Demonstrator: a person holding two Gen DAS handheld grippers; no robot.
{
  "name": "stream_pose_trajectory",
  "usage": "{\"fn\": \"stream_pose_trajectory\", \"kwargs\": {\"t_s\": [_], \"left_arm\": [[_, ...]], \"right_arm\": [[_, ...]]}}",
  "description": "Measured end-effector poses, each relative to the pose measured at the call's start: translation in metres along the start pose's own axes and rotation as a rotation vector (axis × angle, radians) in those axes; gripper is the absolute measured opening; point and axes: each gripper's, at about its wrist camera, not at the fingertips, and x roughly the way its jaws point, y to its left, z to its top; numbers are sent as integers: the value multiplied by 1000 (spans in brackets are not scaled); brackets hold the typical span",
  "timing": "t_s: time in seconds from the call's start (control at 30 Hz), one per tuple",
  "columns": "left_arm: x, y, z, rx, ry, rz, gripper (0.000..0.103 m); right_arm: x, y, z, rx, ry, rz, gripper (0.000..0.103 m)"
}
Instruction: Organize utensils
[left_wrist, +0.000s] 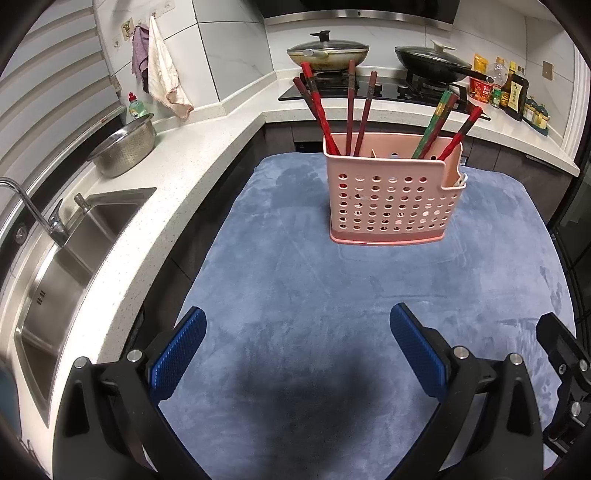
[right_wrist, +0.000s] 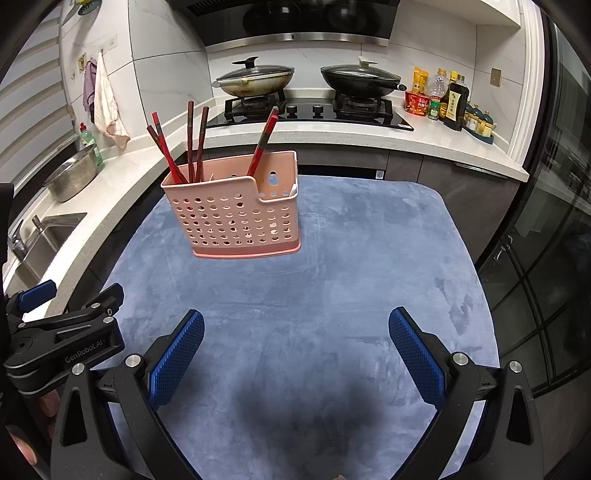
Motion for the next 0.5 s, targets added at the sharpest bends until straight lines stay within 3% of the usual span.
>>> {"fn": "stream_pose_trajectory", "kwargs": {"t_s": [0.5], "left_arm": [[0, -5, -1, 9, 6, -1, 95]], "right_arm": [[2, -2, -1, 3, 2, 0, 97]]}}
